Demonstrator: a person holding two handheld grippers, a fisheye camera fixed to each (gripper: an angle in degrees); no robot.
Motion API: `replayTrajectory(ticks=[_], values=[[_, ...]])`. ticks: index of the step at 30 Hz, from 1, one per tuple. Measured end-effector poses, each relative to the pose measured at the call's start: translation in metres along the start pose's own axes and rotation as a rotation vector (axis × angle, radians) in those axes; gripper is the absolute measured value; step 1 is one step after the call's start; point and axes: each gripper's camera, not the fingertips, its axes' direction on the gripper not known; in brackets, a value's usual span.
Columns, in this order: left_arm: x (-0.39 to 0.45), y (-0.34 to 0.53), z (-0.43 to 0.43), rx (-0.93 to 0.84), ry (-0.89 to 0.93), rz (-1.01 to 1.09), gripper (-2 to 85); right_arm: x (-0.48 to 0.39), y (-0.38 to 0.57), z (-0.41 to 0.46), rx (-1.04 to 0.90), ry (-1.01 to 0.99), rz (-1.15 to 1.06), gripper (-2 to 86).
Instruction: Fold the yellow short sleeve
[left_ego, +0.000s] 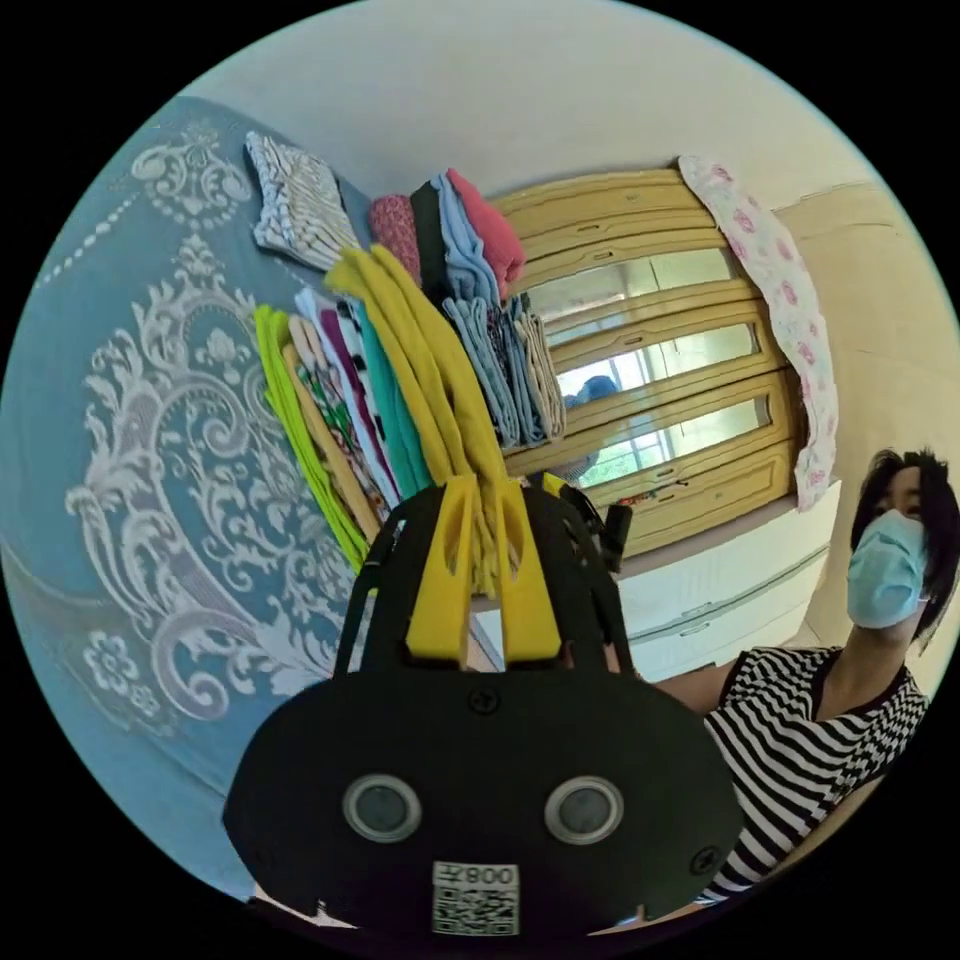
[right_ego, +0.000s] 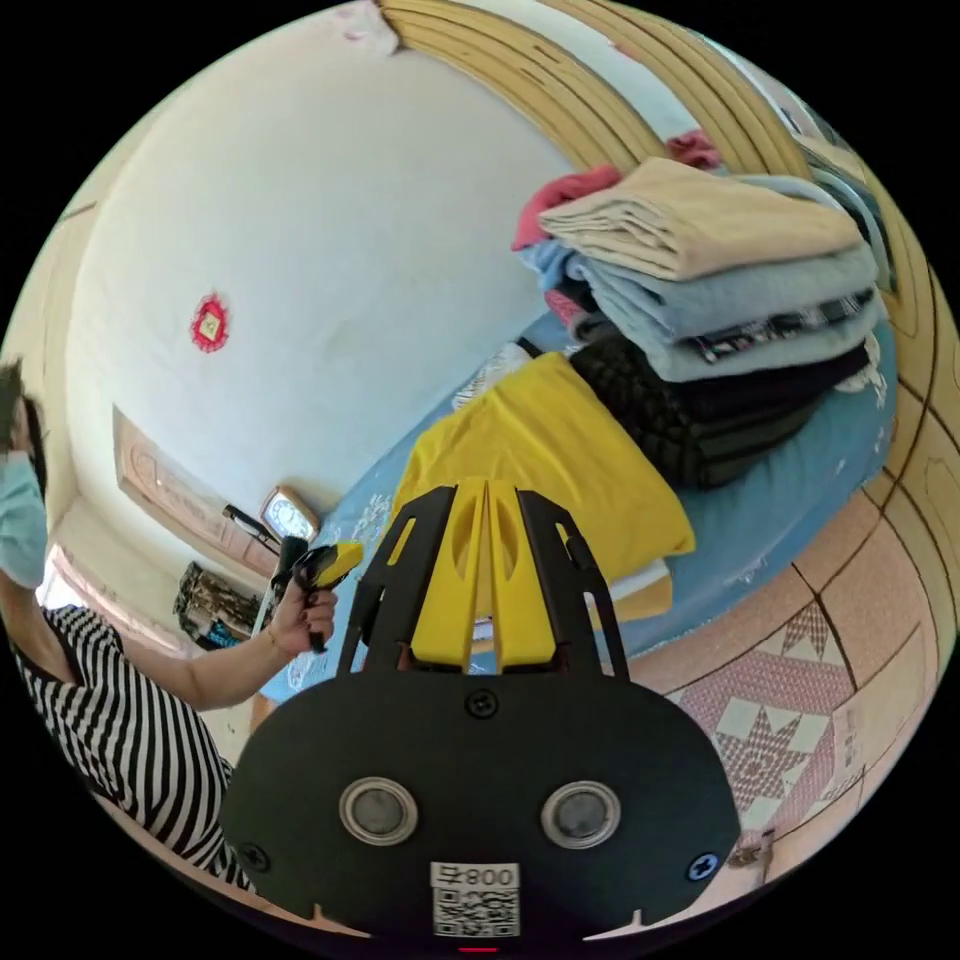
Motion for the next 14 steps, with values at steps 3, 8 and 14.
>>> replayTrajectory(ticks=[3,8,14], values=[[-0.024,-0.05,-0.019,0.037,-0.068,-0.012,5.9,-0.031,0.004,0.036,-0.054,-0.009,-0.109,0.1],[-0.057,-0.137,-0.028,0.057,-0.194,-0.023,6.9,-0.063,0.016,0.115,-0.193,0.038,-0.242,0.2],[-0.089,-0.231,-0.031,0.088,-0.327,-0.067,7.5,-0.075,0.058,0.182,-0.259,0.15,-0.337,0.3]])
